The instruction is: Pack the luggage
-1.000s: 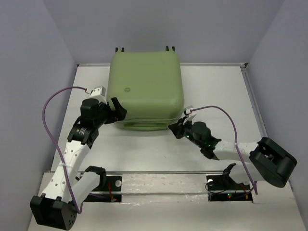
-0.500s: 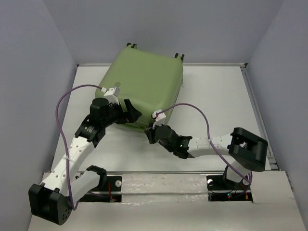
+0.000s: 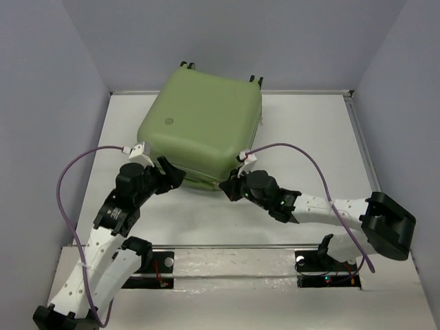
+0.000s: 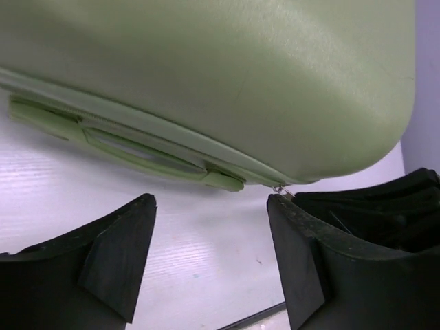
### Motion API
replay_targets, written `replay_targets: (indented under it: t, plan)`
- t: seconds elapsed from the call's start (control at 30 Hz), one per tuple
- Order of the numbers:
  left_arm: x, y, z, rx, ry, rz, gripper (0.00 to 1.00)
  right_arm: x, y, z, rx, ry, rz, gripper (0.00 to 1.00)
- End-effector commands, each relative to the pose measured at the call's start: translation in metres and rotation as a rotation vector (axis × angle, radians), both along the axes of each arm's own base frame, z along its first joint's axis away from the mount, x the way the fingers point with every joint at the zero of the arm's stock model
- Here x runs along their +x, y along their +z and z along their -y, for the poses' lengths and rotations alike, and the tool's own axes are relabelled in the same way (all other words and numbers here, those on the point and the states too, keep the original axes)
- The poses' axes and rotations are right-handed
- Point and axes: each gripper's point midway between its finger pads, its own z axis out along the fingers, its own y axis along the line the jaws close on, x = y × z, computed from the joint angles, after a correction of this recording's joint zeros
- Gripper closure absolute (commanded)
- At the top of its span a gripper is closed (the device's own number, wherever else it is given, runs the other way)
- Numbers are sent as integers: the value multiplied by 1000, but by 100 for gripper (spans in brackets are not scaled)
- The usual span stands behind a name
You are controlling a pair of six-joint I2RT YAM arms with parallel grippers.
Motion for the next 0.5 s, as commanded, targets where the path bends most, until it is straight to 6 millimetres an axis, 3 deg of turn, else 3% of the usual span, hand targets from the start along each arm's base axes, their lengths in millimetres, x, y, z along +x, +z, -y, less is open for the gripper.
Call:
replay_targets:
  t: [0.0,0.03,0.07,0.17,0.37,0.4,0.47]
  plan:
    - [-14,-29,10,-148,46,-110,28,6,11,2,21,18,10,93]
    - [-13,-36,17,-189,39,-132,30,10,9,5,19,16,3,93]
    - [-18,-60,19,-190,37,-182,32,14,8,8,14,8,6,93]
    - [-21,-80,28,-194,55,-207,33,30,11,26,30,-19,0,93]
    - [-5,-82,35,-259,123,-165,27,27,12,44,-11,-18,8,93]
    - [6,-71,36,-296,136,-103,22,26,11,47,-24,-20,9,93]
    - [13,-75,34,-305,169,-88,1,24,8,52,-40,-26,9,93]
